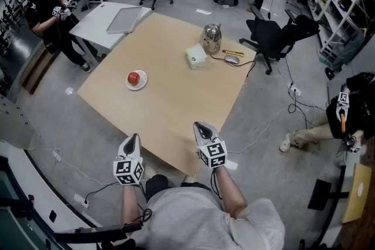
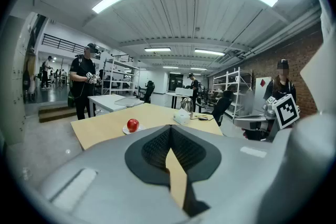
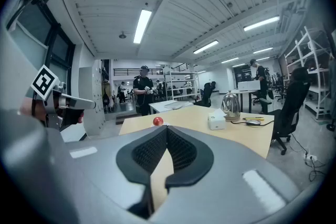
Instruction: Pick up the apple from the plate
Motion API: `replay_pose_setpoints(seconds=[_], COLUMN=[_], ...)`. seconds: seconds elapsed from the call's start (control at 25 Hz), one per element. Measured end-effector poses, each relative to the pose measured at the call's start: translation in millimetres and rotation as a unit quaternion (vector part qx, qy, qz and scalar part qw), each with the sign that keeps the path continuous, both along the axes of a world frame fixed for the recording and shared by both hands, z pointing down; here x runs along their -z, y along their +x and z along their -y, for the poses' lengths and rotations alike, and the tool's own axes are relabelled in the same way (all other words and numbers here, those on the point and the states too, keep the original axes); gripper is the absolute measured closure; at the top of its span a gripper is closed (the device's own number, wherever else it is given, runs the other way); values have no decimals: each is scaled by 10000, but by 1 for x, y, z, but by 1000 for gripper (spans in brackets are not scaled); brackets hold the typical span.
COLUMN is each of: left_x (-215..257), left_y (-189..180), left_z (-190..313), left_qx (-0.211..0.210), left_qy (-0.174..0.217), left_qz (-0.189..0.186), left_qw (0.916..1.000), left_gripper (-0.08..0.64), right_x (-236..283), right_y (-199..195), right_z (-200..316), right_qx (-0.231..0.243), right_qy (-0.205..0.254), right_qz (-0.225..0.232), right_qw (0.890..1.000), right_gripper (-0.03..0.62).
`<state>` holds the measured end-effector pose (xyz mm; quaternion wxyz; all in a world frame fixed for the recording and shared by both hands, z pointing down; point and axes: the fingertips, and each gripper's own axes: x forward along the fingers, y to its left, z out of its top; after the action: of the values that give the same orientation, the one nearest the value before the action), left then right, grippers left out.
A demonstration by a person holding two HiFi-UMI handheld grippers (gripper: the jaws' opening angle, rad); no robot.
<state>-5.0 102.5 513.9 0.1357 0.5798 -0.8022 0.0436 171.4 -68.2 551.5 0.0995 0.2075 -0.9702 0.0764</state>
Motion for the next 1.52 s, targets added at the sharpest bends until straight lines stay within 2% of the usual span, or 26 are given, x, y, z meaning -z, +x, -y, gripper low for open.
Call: replay_pose_setpoints(seconds=[0.36,0.56,0.84,1.2,1.4,1.52], left_x=[-2,-6,-21,-28,-31,-36], left_y=[-2,-7,-22,-71,-121,-139], left_z=[0,-1,-15,4,23,33], left_qx=[-5,41,253,173,95,120], left_qy=[-7,-29,-143,-193,-270,-293], left_qz=[22,9,-169,-230,-256,-266], left_qw=[10000,10000,9994,9994,9993,9991], left_gripper=[540,540,540,540,540,540], right_x=[-3,-4,-15,-19,-21,-27], right_y=[-6,-7,-25,-75,-127,-149], right_z=[-2,0,-5,4,13,17], right_qx=[44,32,245,288,341,474], right_qy=[-12,-169,-131,-115,-119,-110], right_qz=[10,224,-38,-190,-256,-402], right_qw=[10000,9996,9996,9993,9990,9980], right_gripper=[586,585,584,585,584,584])
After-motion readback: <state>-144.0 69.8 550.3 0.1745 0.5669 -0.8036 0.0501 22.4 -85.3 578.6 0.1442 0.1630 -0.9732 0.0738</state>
